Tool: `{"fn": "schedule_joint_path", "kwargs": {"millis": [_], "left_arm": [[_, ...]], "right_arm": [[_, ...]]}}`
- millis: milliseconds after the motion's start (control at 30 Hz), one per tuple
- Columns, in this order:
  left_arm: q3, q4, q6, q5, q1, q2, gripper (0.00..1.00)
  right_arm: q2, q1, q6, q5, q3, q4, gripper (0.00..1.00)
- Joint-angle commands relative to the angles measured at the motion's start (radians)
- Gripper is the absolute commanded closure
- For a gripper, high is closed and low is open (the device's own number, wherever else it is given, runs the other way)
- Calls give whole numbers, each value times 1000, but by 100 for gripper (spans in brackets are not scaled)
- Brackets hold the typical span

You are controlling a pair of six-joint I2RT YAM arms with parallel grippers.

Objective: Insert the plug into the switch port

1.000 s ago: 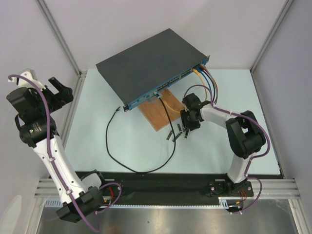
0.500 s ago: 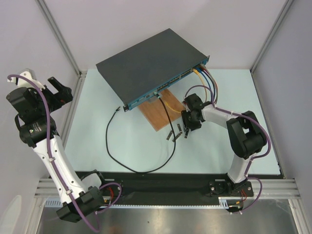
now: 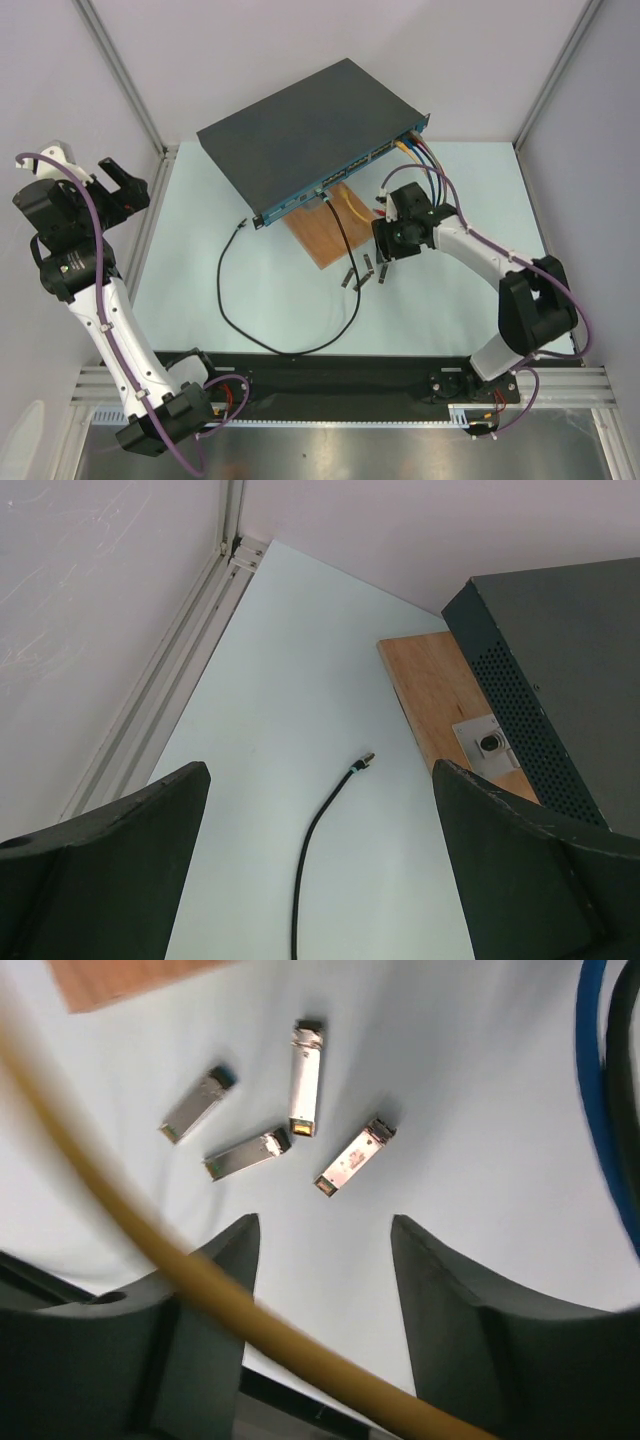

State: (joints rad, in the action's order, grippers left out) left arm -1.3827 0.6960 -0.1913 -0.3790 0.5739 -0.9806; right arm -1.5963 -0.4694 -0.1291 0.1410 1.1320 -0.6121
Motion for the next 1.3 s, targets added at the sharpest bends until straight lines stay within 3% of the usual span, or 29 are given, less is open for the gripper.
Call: {"fn": "schedule_joint_path", "kwargs": {"millis": [0,33,267,367,467,500,567,800,900,1267], "left_arm": [[-29,-32,12,-27,-8,17,0],[-30,-32,10,-31,-8,17,0],[-27,-26,7,-37,-8,20,0],[-24,-27,7,-40,-8,22,0],[-19,-30,1,-43,-6,20,0],[-19,-30,-2,-47,-8,16,0],[-19,-32,-4,-49,-8,16,0],[-19,-41,9,-74,-9,19,0],[-18,-43,7,-70,-8,19,0],[-9,-58,-11,-70,-9,3,0]], "right_arm": [[96,0,89,38,66,-57,38],[110,2,121,52,66,-86,29],[283,5,268,98,-53,-106,4],[331,5,281,88,-77,-72,5],[322,0,264,86,-86,-43,16],[317,-6,269,91,-90,-25,24],[320,-11,295,100,-118,11,28],[338,-14,564,212,-248,163,27],[316,-27,559,244,-264,166,28],[115,-72,375,-44,-298,310,36]]}}
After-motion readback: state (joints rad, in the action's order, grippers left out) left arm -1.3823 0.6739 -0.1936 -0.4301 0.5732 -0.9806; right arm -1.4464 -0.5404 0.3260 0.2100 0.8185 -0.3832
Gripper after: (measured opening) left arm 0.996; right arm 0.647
